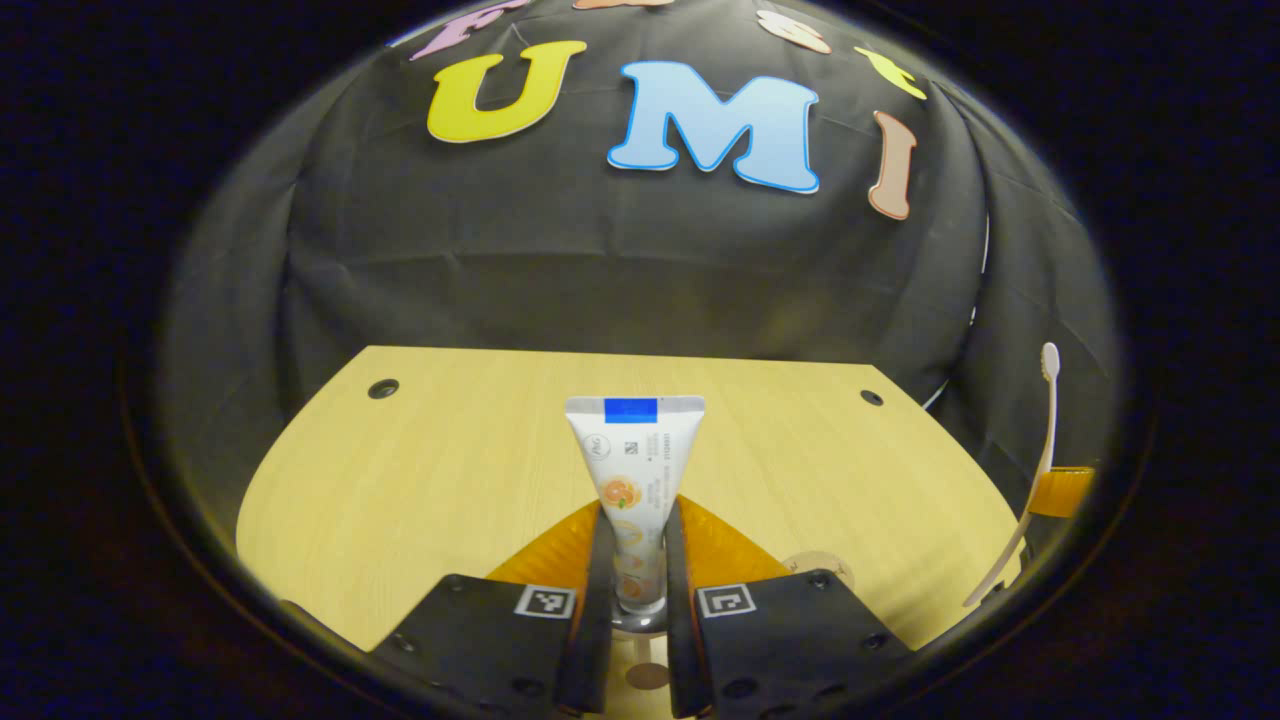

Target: Put the toothbrush and toothpaste on the desktop into the cup, then pick up the cup and place it on the coaster on the desktop.

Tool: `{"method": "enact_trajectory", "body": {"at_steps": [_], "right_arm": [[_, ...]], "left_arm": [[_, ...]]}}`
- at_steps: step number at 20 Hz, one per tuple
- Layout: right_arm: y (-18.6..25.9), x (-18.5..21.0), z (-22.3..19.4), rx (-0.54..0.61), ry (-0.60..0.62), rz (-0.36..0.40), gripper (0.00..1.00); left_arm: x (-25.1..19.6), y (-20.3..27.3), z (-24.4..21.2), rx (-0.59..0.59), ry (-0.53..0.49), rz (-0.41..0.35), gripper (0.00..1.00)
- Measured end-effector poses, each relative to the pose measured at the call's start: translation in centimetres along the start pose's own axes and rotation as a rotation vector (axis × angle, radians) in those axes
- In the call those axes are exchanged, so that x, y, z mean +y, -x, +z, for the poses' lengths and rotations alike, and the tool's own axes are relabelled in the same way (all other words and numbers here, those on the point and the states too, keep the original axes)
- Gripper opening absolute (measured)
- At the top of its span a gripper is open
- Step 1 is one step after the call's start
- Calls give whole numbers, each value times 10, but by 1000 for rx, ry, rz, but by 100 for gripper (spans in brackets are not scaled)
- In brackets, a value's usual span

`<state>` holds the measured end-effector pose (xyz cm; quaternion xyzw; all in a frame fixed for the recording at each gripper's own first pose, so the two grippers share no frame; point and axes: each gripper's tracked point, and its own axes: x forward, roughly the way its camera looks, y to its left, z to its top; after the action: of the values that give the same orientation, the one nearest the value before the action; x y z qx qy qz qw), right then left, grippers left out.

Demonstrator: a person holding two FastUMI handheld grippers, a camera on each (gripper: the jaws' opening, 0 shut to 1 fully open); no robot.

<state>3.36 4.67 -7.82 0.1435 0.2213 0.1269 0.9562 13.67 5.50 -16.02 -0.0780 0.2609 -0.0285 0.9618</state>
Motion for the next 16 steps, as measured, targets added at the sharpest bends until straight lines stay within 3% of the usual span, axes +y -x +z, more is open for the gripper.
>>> {"method": "enact_trajectory", "body": {"at_steps": [3, 4, 5, 10, 11, 12, 16], "right_arm": [[-2, 2, 0, 8, -7, 10, 4], [-4, 3, 0, 10, -6, 13, 4], [-5, 5, -1, 11, -4, 15, 4], [-12, 11, 3, 6, 19, 32, 4], [-14, 15, 7, 0, 23, 39, 4], [-16, 19, 11, -7, 30, 47, 4], [-32, 37, 29, -42, 65, 81, 4]], "left_arm": [[-2, 1, -5, 15, 6, -8, 32], [-2, 3, -3, 8, 1, -6, 40], [-3, 6, -1, 3, -5, -3, 57], [-19, 15, 9, -25, -26, -47, 64], [-20, 19, 12, -29, -26, -44, 84], [-21, 23, 12, -31, -29, -46, 89], [-21, 31, 10, -23, -14, -58, 89]]}}
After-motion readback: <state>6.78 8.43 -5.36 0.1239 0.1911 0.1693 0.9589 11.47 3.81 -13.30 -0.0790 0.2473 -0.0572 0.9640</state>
